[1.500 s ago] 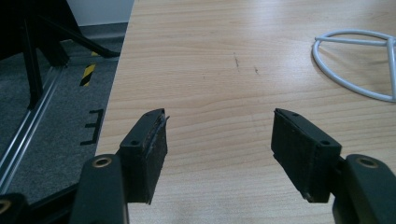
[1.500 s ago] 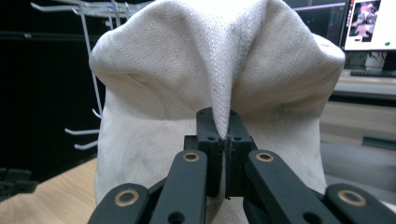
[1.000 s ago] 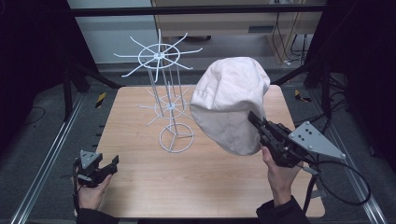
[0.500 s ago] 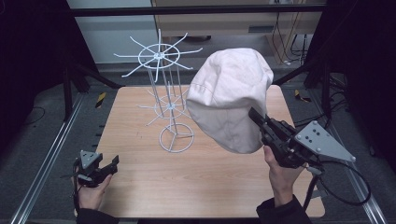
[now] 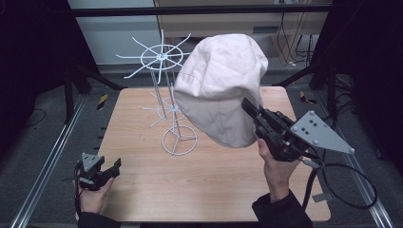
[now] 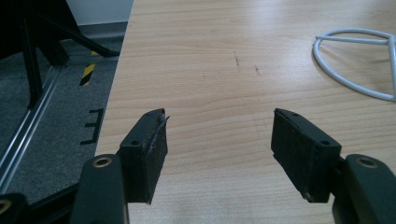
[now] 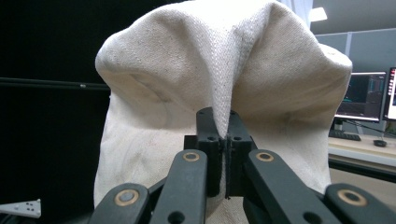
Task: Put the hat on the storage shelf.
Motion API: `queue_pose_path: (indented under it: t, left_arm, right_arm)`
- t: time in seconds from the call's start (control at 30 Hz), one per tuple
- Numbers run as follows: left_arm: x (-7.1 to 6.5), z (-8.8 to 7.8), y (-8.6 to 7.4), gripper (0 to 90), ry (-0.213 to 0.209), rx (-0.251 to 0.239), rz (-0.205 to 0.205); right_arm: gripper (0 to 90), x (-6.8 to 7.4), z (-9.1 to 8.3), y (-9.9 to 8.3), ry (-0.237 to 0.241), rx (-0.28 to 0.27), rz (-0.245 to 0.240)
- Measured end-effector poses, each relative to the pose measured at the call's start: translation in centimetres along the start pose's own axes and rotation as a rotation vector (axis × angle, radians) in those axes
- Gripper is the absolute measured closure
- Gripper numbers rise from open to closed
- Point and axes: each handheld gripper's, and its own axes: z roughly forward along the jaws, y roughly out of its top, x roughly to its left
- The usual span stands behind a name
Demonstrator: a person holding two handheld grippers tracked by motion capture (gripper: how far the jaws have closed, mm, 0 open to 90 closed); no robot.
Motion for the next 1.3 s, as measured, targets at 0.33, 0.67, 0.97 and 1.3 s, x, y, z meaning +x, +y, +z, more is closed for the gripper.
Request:
queue_pose_path:
  t: [0.33, 0.67, 0.97, 1.3]
  left_arm:
    - [0.0, 0.0, 0.0, 35.9, -0.001, -0.002, -0.002]
    - [0.1, 0.0, 0.0, 35.9, 0.001, -0.002, -0.002]
    - [0.1, 0.0, 0.0, 35.9, 0.001, 0.000, -0.001]
    - [0.1, 0.0, 0.0, 35.9, 0.001, 0.002, 0.000]
  right_arm:
    - [88.4, 0.8, 2.6, 0.0, 0.020, 0.022, 0.000]
    - [88.4, 0.8, 3.6, -1.7, 0.015, 0.065, 0.003]
    - [88.3, 0.5, 3.8, -2.7, 0.013, 0.093, 0.017]
    - [88.1, 0.6, 4.3, -3.2, 0.005, 0.115, 0.015]
